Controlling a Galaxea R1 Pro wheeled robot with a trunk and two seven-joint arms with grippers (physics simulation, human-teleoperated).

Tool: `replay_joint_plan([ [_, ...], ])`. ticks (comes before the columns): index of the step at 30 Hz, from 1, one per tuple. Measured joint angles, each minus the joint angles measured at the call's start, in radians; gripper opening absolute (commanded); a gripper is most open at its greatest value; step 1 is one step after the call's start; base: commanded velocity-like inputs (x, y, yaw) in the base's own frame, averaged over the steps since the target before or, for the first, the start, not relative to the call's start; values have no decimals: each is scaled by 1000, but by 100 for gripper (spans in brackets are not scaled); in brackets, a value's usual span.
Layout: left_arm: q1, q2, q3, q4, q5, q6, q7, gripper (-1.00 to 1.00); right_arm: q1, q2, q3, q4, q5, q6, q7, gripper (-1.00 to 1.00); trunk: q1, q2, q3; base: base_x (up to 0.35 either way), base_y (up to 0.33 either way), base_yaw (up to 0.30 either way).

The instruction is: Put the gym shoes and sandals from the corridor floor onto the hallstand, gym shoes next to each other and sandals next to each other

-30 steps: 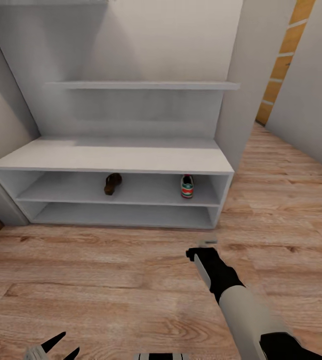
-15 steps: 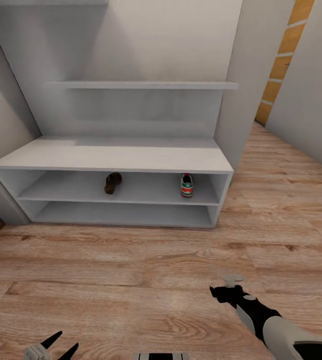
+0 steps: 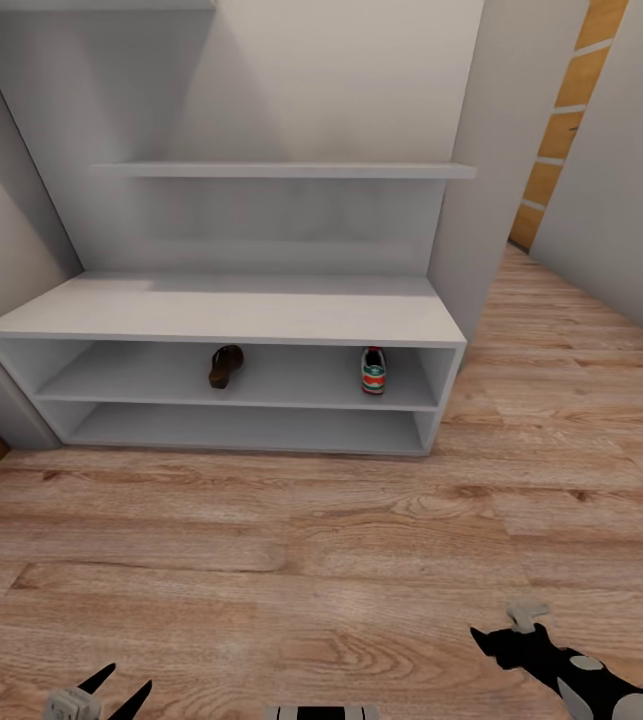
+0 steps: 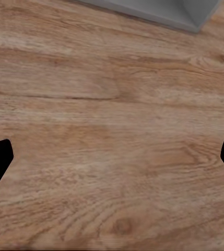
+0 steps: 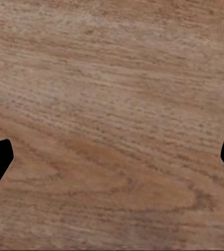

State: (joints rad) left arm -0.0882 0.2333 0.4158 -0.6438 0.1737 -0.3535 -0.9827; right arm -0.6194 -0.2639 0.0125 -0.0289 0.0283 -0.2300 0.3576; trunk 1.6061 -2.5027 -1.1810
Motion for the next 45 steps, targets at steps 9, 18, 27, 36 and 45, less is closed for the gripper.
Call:
replay_joint_plan([
  [9,0,-3,0,17,-1,-3,8,100,65,-13,-2,2,-2,-85,4,100,0,0,0,0,0,0],
  [18,0,-3,0,18,0,-5,9,100,71,-9,-2,1,-3,-94,4,100,0,0,0,0,0,0],
  [27,0,-3,0,19,-1,-5,9,100,72,-6,-2,0,-3,-96,4,100,0,0,0,0,0,0],
  [36,0,-3,0,20,-1,-5,8,100,72,-5,-3,0,-3,-95,3,100,0,0,0,0,0,-60],
  [45,0,-2,1,20,0,-5,9,100,73,-7,-13,1,-45,-96,-1,100,0,0,0,0,0,-254],
])
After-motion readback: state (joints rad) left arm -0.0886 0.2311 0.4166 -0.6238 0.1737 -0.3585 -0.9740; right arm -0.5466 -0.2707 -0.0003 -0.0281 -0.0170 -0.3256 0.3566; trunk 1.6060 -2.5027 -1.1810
